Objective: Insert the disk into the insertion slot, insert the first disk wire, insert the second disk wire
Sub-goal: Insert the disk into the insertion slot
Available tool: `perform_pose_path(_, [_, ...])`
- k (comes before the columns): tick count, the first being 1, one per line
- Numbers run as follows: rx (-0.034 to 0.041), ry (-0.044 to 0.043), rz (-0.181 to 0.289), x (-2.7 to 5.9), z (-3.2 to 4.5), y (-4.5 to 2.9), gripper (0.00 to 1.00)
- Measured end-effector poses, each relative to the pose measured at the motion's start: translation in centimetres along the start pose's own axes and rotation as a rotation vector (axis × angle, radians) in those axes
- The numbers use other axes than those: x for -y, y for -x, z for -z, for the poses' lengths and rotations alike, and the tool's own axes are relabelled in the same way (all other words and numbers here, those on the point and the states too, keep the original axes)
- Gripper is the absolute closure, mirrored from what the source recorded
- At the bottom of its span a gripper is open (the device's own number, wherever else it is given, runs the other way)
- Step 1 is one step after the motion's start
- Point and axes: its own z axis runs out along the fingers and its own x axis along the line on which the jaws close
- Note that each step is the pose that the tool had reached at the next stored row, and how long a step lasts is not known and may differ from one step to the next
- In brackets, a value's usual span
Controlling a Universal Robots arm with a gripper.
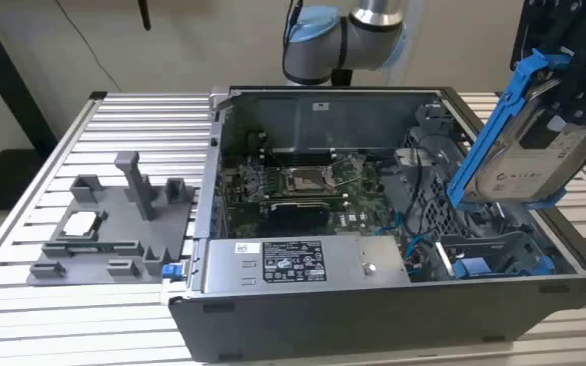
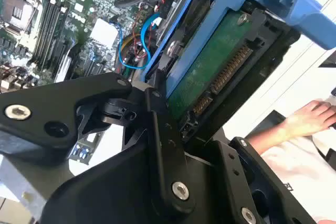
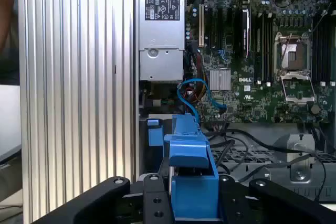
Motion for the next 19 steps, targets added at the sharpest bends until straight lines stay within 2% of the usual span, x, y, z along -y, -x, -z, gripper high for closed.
perform_pose_path(14, [0.0, 0.0018, 0.0, 0.01, -0.03, -0.05, 0.67])
perform_pose_path(19, [-0.0001, 0.0018, 0.0, 0.25, -0.57, -0.52, 0.67])
